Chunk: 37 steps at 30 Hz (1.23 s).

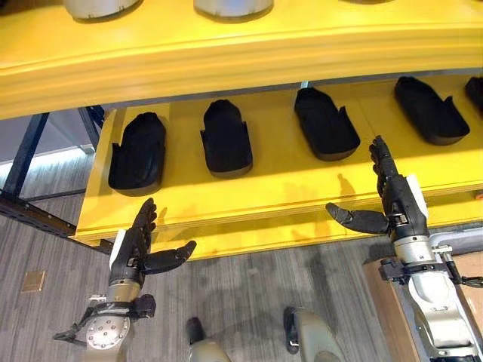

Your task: Move parts from the plastic box to the shelf.

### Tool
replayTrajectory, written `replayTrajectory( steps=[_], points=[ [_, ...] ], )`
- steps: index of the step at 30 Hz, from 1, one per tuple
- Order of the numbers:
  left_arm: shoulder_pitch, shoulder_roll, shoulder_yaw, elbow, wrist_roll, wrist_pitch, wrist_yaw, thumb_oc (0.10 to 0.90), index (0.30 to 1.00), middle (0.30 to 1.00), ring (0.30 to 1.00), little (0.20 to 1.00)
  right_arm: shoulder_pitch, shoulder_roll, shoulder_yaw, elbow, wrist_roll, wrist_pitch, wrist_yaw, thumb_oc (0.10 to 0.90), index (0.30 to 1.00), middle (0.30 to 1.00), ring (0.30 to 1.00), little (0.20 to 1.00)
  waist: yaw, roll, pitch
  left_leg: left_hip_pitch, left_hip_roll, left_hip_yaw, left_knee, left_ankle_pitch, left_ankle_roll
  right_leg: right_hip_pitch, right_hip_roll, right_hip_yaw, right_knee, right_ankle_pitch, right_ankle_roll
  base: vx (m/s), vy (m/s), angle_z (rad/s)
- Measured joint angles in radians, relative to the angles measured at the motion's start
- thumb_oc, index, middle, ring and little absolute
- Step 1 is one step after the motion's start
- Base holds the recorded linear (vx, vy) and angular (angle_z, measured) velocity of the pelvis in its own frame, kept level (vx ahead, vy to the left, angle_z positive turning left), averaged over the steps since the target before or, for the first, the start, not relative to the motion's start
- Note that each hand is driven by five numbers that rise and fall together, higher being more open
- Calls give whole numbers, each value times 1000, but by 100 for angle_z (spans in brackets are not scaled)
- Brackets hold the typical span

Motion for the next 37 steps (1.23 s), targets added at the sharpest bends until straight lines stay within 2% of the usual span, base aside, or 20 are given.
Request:
replayTrajectory(
  steps=[1,2,3,4,5,6,8,9,11,13,15,17,20,27,33,37],
  points=[
    [-11,-3,-31,3,-26,0,-11,900,1000,1000,1000,1000,13,-3,-3,1,1,0,0,900,1000,1000,1000,1000,-1,6,-7,-4,4,6,-10,23,10,12,-5,-34,-4,-4,-18,15,-157,48],
    [-10,-2,-41,2,-25,0,-18,900,1000,1000,1000,1000,18,-4,-2,1,5,0,1,900,1000,1000,1000,1000,1,8,-11,0,-3,5,-10,27,18,14,-3,-35,-7,-11,-30,13,-87,39],
    [-5,-7,-63,5,-28,0,-33,900,1000,1000,1000,1000,41,-4,-2,1,19,0,15,900,1000,1000,1000,1000,11,4,-33,3,-28,11,4,8,45,13,-4,-43,-21,-12,-45,-17,-146,23],
    [-3,-18,-70,6,-36,0,-41,900,1000,1000,1000,1000,64,-3,-3,1,23,0,25,900,1000,1000,1000,1000,14,-4,-43,-1,-43,-6,23,-17,42,28,-11,-41,-45,-7,-41,-8,-90,27],
    [-3,-37,-71,13,-56,0,-43,900,1000,1000,1000,1000,90,-1,-9,0,37,1,40,900,1000,1000,1000,1000,14,-5,-56,3,-80,1,46,-42,40,46,-20,-63,-85,22,-54,-7,-106,33],
    [-10,-41,-74,20,-61,0,-43,900,1000,1000,1000,1000,106,4,-17,0,41,1,43,900,1000,1000,1000,1000,10,-7,-58,-1,-94,5,51,-69,40,59,-26,-69,-109,33,-49,21,-7,36],
    [-8,-41,-76,24,-67,0,-46,900,1000,1000,1000,1000,153,18,-30,2,56,3,60,900,1000,1000,1000,1000,9,-12,-94,13,-157,9,60,-148,34,81,-27,-86,-202,83,-45,40,35,31],
    [-8,-40,-76,25,-77,0,-51,900,1000,1000,1000,1000,161,21,-30,2,58,3,68,900,1000,1000,1000,1000,3,-15,-96,28,-180,9,40,-155,34,92,-27,-88,-227,97,-35,102,135,27],
    [-8,-41,-76,26,-102,0,-62,900,1000,1000,1000,1000,159,22,-29,2,76,3,75,900,1000,1000,1000,1000,-12,-10,-98,43,-188,17,11,-154,36,93,-26,-101,-236,105,-23,96,166,18],
    [13,-54,-80,28,-105,0,-68,900,1000,1000,1000,1000,163,46,-32,5,77,3,86,900,1000,1000,1000,1000,-15,-6,-101,61,-194,-11,-25,-166,36,109,-25,-92,-255,116,-3,83,215,-4],
    [33,-88,-98,45,-141,2,-84,900,1000,1000,1000,1000,184,72,-40,12,86,4,98,900,1000,1000,1000,1000,-26,16,-116,86,-200,-2,-54,-190,18,129,-33,-92,-289,129,19,73,216,-1],
    [35,-97,-101,46,-141,2,-90,900,1000,1000,1000,1000,193,97,-40,15,96,11,105,900,1000,1000,1000,1000,-36,21,-120,93,-226,1,-69,-190,15,138,-51,-86,-314,151,48,37,181,0],
    [37,-124,-101,44,-164,2,-90,900,1000,1000,1000,1000,207,104,-33,19,116,26,112,900,1000,1000,1000,1000,-40,35,-131,92,-255,21,-86,-188,12,149,-72,-72,-378,194,73,4,134,-9],
    [45,-138,-98,43,-178,2,-61,900,1000,1000,1000,1000,210,140,8,40,157,47,113,900,1000,1000,1000,1000,-41,32,-135,118,-299,53,-103,-196,27,243,-90,-45,-582,315,113,7,52,-11],
    [59,-150,-98,43,-178,2,-52,900,1000,1000,1000,1000,210,140,14,40,165,50,113,900,1000,1000,1000,1000,-37,12,-146,143,-303,70,-104,-203,36,313,-83,-41,-696,368,116,14,-2,-6],
    [60,-152,-98,43,-177,2,-52,900,1000,1000,1000,1000,214,140,14,40,173,50,112,900,1000,1000,1000,1000,-39,8,-147,146,-302,74,-105,-203,36,324,-80,-34,-720,381,121,-1,-6,-6]
  ],
)
